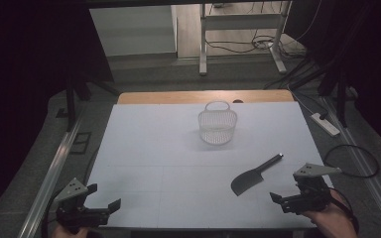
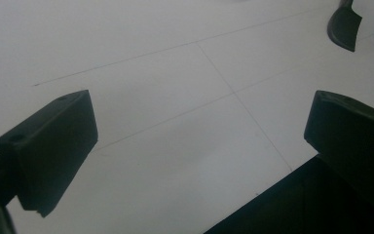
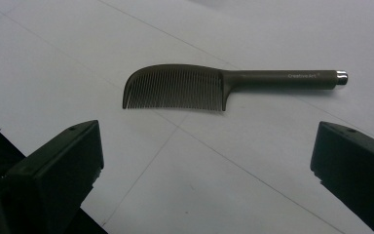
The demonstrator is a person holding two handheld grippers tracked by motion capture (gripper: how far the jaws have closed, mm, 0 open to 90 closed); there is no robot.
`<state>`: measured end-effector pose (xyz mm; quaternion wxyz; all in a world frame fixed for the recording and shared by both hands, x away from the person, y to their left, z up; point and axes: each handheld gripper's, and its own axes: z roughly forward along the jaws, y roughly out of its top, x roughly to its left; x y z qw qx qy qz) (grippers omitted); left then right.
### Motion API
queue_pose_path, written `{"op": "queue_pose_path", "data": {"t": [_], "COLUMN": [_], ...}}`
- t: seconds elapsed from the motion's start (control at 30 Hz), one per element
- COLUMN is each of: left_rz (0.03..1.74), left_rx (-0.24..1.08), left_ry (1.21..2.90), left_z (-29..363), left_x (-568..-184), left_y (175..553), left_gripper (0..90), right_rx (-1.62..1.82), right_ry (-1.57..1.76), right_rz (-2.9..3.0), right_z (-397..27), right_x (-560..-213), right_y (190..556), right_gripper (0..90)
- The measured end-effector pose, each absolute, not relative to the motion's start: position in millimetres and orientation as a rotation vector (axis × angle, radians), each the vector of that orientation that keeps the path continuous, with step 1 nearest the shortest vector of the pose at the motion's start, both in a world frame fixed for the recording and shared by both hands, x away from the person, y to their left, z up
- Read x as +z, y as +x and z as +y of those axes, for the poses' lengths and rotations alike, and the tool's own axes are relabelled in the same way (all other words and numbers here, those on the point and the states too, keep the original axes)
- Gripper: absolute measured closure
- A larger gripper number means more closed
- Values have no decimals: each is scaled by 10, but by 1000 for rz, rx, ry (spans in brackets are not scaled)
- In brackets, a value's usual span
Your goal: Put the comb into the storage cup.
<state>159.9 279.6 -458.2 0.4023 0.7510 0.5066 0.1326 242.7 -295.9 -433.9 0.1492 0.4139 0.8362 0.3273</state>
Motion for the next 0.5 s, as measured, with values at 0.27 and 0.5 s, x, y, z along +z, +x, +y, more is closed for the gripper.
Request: {"op": "queue_pose_path", "data": {"t": [0.27,0.5], "left_rz": [1279,1278], "left_rx": [333,330], "left_ry": [1898,1897], "left_z": [2798,2801], "left_x": [-4582,-4583], "left_y": [1599,1601], "left_gripper": [0,0], "right_rx": [922,905], "right_ry": [1175,1141], "right_rz": [2429,2443], "right_z": [-2893,-2839], "right_x": [-4360,-4372], "right_y": [2490,2541], "right_gripper": [0,0]}}
